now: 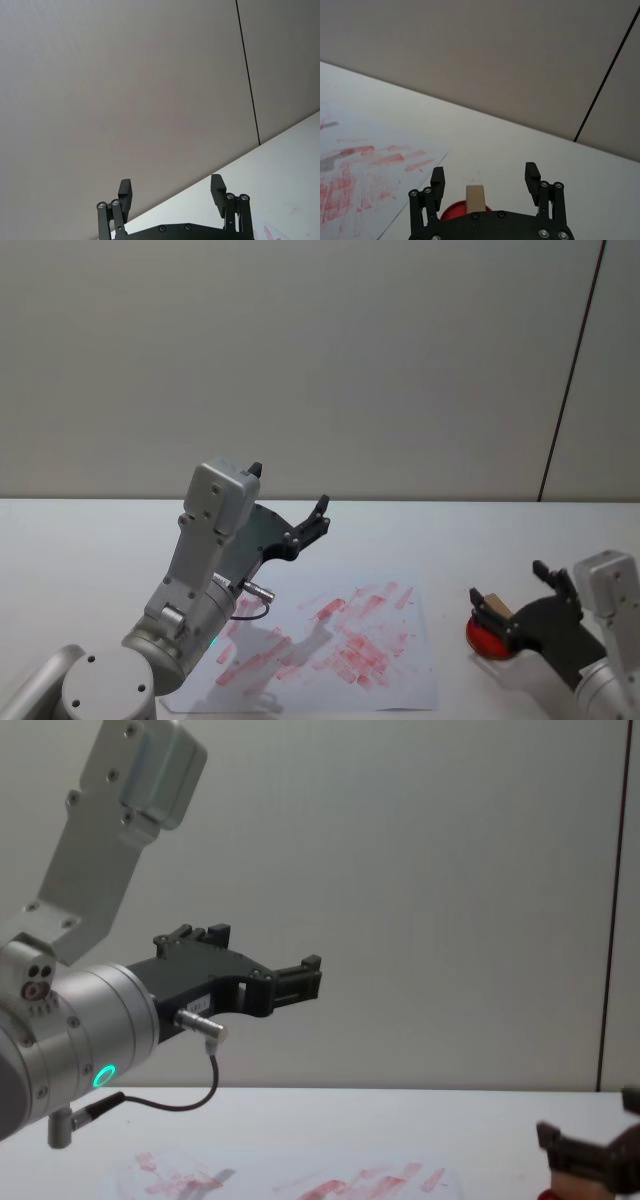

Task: Use the one hand to pick up the stamp and affix it onto the A4 paper.

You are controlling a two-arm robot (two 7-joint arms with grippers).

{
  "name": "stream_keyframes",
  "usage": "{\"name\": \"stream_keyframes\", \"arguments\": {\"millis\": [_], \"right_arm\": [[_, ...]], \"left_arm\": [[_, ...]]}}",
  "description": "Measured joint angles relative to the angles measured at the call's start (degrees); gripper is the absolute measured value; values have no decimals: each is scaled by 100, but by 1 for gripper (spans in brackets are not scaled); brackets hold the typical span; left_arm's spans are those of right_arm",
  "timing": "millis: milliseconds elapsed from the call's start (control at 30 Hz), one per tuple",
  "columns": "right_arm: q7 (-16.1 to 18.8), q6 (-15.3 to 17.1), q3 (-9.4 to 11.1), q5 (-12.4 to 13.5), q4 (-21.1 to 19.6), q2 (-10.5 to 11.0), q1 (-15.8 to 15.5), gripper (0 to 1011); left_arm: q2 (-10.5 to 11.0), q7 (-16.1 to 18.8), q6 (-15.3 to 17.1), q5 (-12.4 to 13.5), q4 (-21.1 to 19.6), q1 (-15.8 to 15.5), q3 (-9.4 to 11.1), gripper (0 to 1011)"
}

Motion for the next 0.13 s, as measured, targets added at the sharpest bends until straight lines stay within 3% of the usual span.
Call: {"name": "stream_keyframes", "arguments": {"millis": [133], "right_arm": [[-138, -93, 9, -51, -220, 14, -63, 1001]], "left_arm": [[0, 0, 0, 0, 0, 0, 0, 1003]]}}
